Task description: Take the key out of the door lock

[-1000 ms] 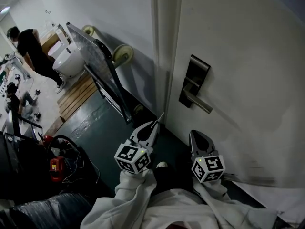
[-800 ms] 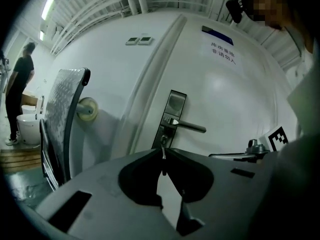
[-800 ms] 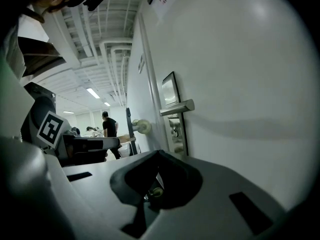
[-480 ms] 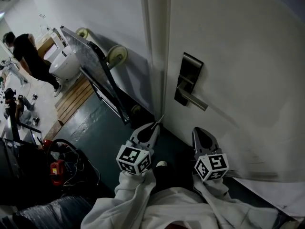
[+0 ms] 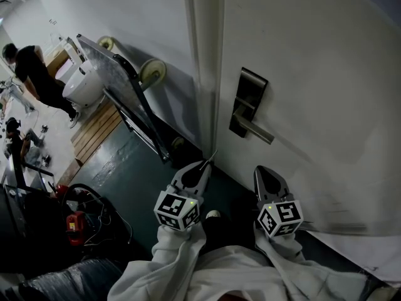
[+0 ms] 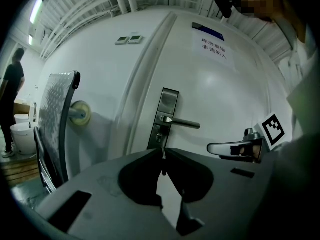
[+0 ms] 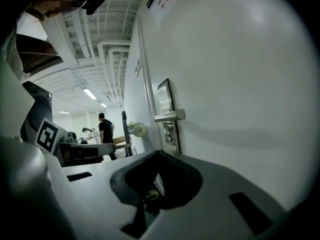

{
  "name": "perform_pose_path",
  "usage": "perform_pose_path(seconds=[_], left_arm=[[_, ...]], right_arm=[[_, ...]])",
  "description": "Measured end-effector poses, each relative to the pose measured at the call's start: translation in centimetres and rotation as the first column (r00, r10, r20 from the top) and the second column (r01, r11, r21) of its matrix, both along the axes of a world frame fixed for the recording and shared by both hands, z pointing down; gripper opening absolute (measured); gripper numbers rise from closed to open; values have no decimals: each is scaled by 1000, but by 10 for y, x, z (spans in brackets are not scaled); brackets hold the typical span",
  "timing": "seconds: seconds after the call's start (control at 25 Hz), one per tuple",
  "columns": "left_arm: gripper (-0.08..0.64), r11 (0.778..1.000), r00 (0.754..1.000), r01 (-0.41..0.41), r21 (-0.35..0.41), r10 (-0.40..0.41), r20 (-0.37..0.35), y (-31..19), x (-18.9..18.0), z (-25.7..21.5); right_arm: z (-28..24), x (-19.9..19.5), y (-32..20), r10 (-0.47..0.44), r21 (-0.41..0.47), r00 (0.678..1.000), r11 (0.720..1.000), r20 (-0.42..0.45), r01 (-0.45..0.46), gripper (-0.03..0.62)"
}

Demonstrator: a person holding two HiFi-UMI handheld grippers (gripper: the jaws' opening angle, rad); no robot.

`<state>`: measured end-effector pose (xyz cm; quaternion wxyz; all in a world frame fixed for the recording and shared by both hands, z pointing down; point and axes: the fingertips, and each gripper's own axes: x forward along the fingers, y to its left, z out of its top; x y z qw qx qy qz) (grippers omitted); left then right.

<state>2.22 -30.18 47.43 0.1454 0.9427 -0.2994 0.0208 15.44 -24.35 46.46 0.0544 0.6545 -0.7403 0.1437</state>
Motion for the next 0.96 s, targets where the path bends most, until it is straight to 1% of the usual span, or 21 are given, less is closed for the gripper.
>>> perform_pose_path(seconds=[0.56,0.96], left_arm=[[28,1000,1000,-9,-19,9,-5,2,2,4],[28,1000,1000,-17,-26,16,-25,0,7,4]], right_arm=[[4,-1,3,5,-12,1000,1000,5,-5,51],[6,1,3,8,-16,1000,1000,8,-8,51]])
